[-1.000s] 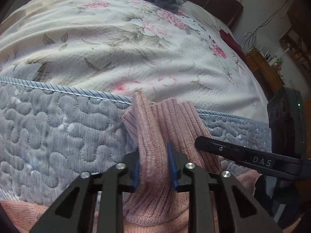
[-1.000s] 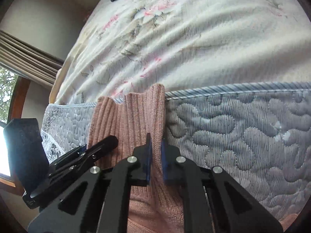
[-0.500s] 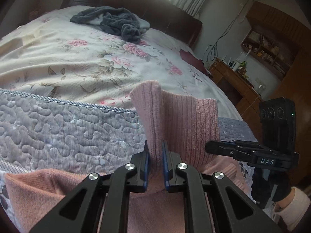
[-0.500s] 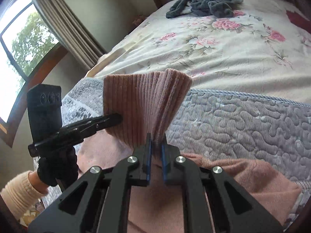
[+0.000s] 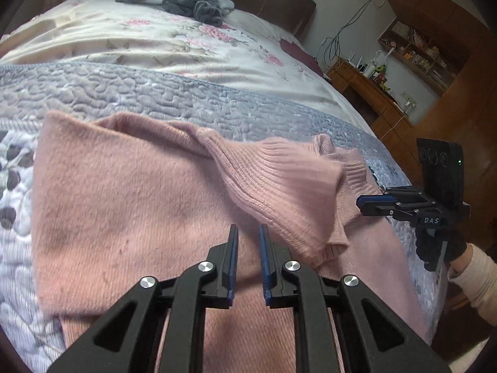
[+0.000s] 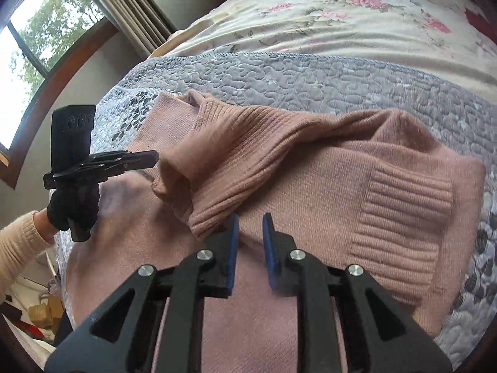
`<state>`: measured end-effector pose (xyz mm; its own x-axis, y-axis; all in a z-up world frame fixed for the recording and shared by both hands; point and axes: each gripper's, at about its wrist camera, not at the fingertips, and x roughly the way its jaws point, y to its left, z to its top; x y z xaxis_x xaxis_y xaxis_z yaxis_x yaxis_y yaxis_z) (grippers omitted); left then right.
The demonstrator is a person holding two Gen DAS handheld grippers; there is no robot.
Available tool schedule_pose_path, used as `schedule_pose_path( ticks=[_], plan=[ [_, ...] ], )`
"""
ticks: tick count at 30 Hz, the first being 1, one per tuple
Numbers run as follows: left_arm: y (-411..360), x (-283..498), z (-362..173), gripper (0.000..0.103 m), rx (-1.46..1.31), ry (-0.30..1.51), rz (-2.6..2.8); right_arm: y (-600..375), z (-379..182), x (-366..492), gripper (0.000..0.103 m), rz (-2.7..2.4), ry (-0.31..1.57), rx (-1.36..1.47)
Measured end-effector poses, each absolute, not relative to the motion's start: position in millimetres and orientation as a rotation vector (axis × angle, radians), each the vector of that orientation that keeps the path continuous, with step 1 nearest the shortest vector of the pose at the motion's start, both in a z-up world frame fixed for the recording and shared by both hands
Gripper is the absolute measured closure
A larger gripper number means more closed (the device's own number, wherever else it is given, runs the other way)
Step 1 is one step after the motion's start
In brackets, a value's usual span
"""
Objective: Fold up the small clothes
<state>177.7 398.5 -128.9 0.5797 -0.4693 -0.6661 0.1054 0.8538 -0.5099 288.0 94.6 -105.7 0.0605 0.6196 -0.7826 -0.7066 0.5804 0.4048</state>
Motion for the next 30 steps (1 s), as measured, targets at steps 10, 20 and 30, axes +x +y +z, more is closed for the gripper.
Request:
schedule_pose_path(
  ticks=[10,20,30],
  plan=[
    [408.2,260.7,-152.3,0.057,-0.676,1.029,-0.258,129.2,-135.4,356.7,0.054,0.903,1.360,0.310],
    [399.9,286.4,-153.0,0.091,-0.592,0.982,-0.218,145.4,-151.3,375.9,0.095,0.837,1.330,0.256],
    [388.2,236.9,-150.3,0.064,-0.678,1.044,-0.305,126.3,-134.2,344.5,0.072,0.890,1.342,0.301]
  ],
)
